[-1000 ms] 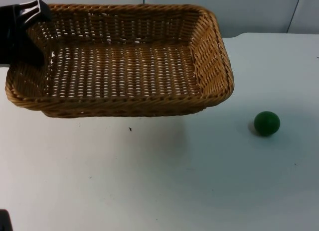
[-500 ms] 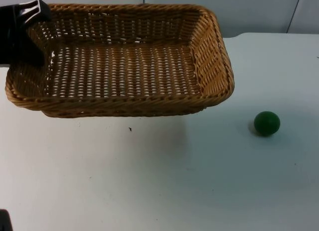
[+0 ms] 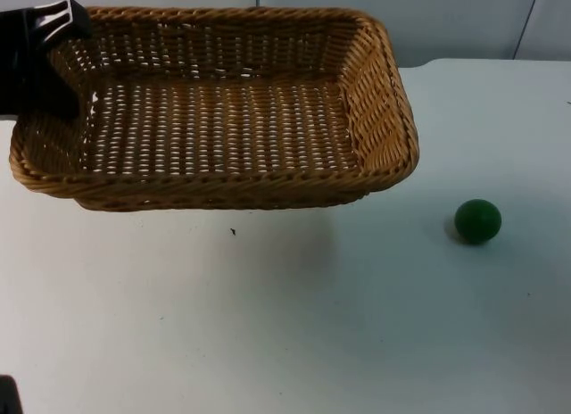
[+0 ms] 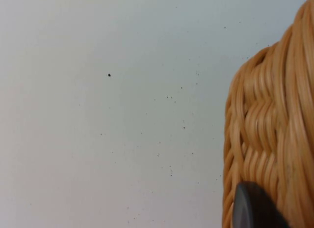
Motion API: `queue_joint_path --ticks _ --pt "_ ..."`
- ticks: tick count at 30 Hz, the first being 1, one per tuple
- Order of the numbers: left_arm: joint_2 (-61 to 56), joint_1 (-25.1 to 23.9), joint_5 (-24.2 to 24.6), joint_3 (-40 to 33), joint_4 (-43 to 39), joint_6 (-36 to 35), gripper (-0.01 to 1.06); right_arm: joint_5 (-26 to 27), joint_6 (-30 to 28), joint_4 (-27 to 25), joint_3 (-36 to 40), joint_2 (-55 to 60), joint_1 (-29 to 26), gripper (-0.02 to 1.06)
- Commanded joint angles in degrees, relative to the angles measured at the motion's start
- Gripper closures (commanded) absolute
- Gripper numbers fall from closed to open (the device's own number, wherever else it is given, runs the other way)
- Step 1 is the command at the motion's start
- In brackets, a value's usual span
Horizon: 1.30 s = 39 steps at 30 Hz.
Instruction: Pick up the basket with the left hand and place the ball into the basket with the right hand.
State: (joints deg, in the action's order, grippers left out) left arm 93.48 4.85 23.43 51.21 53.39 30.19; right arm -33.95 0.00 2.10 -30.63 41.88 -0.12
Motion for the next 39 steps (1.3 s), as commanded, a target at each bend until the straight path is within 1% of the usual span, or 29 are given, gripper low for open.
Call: queue_joint_path --ticks 1,4,5,6,7,8,9,10,12,13,14,15,17,18,19,20,22,23,24,25,27,28,33,39 --pt "-0.76 -0.12 0.05 -0.02 1.05 -0.18 1.05 3.84 0.00 0.79 -0.34 5.24 1.09 1.05" --pt "-0.76 -0.12 0.05 -0.02 1.05 -0.18 1.05 8.68 0.00 0.91 -0.34 13.60 5.72 1.05" --pt "-0.76 -0.12 0.05 -0.02 1.05 -0.18 1.05 8.68 0.00 0.91 -0.34 13.60 5.72 1.05" --pt "-0.76 -0.12 0.05 -0.02 1.05 -0.18 1.05 11.12 0.00 1.06 -0.34 16.42 7.32 1.05" --pt "-0.76 -0.12 0.05 -0.02 1.05 -0.18 1.05 14.28 0.00 1.06 -0.80 20.75 10.19 1.05" --pt "-0.76 -0.12 0.05 -0.02 1.05 -0.18 1.05 15.71 0.00 1.06 -1.70 23.25 12.05 1.05" --pt "-0.76 -0.12 0.05 -0.02 1.05 -0.18 1.05 16.00 0.00 1.06 -2.71 26.29 13.42 1.05" --pt "-0.76 -0.12 0.05 -0.02 1.05 -0.18 1.05 16.00 0.00 1.06 -2.71 26.29 13.42 1.05" --pt "-0.76 -0.12 0.05 -0.02 1.05 -0.18 1.05 15.76 0.00 0.69 -5.76 32.61 15.63 1.05" --pt "-0.76 -0.12 0.05 -0.02 1.05 -0.18 1.05 15.76 0.00 0.69 -7.30 35.19 16.22 1.03" --pt "-0.76 -0.12 0.05 -0.02 1.05 -0.18 1.05 15.76 0.00 0.69 -7.30 35.19 16.22 1.03" --pt "-0.76 -0.12 0.05 -0.02 1.05 -0.18 1.05 15.76 0.00 0.69 -8.55 38.16 16.56 0.99" --pt "-0.76 -0.12 0.05 -0.02 1.05 -0.18 1.05 16.02 2.26 0.69 -11.63 44.07 16.72 0.81" --pt "-0.76 -0.12 0.05 -0.02 1.05 -0.18 1.05 16.43 3.45 0.69 -12.32 46.12 16.72 0.69" --pt "-0.76 -0.12 0.05 -0.02 1.05 -0.18 1.05 16.43 3.45 0.69 -12.32 46.12 16.72 0.69" --pt "-0.76 -0.12 0.05 -0.02 1.05 -0.18 1.05 16.90 4.67 0.69 -12.92 47.86 16.72 0.59" --pt "-0.76 -0.12 0.05 -0.02 1.05 -0.18 1.05 20.45 6.36 0.69 -13.15 50.18 16.72 0.38" --pt "-0.76 -0.12 0.05 -0.02 1.05 -0.18 1.05 22.53 7.08 0.69 -13.15 51.17 16.72 0.32" --pt "-0.76 -0.12 0.05 -0.02 1.05 -0.18 1.05 22.53 7.08 0.69 -13.15 51.17 16.72 0.32" --pt "-0.76 -0.12 0.05 -0.02 1.05 -0.18 1.05 25.02 7.58 0.69 -13.15 52.26 16.72 0.30" --pt "-0.76 -0.12 0.05 -0.02 1.05 -0.18 1.05 27.90 7.58 0.69 -13.15 53.40 16.72 0.30" --pt "-0.76 -0.12 0.05 -0.02 1.05 -0.18 1.05 27.90 7.58 0.69 -13.15 53.40 16.72 0.30" --pt "-0.76 -0.12 0.05 -0.02 1.05 -0.18 1.05 33.11 7.58 0.69 -13.15 56.16 16.72 0.30" --pt "-0.76 -0.12 0.05 -0.02 1.05 -0.18 1.05 35.53 7.58 0.69 -13.15 58.87 16.72 0.30"
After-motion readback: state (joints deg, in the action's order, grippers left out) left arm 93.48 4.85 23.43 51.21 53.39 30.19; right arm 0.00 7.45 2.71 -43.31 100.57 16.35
